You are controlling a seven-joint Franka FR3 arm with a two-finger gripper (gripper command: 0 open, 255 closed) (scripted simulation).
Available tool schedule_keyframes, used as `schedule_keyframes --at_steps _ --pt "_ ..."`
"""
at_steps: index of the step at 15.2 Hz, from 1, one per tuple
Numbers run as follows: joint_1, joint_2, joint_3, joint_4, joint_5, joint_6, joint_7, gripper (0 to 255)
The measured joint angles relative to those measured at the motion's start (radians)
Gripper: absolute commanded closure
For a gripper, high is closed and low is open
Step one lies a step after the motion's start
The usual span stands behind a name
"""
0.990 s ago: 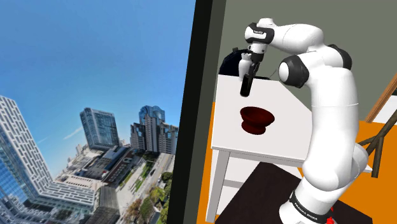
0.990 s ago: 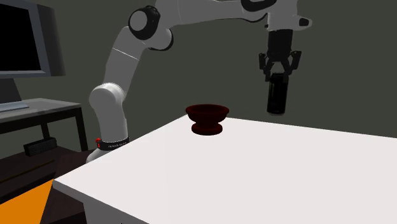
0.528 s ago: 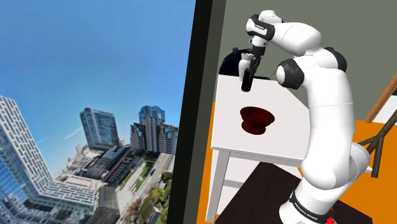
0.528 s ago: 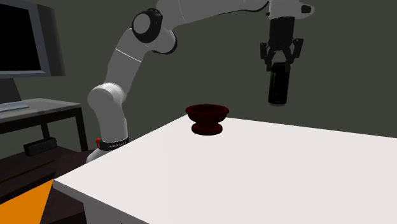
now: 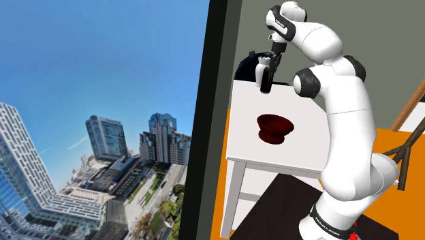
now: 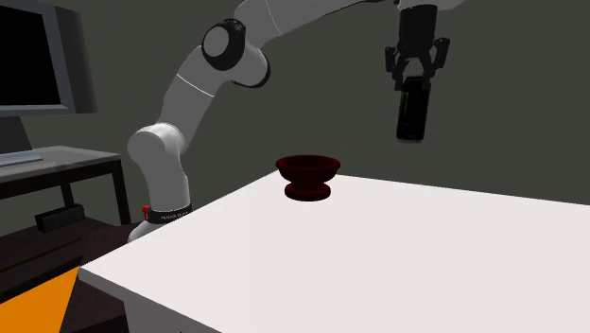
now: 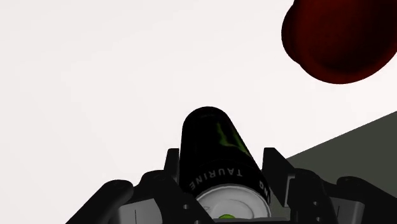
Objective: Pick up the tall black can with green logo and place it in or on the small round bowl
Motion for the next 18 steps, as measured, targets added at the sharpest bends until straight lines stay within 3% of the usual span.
schedule_keyframes --at_steps 5,10,18 --pt "0.197 -0.309 -0.049 -0.439 -0.14 0.143 0.026 255" --pt "0.315 -0.58 -0.019 -0.732 -0.286 0.203 0.126 255" --pt "0.36 -0.921 0.1 -1.004 -0.426 0.164 0.288 255"
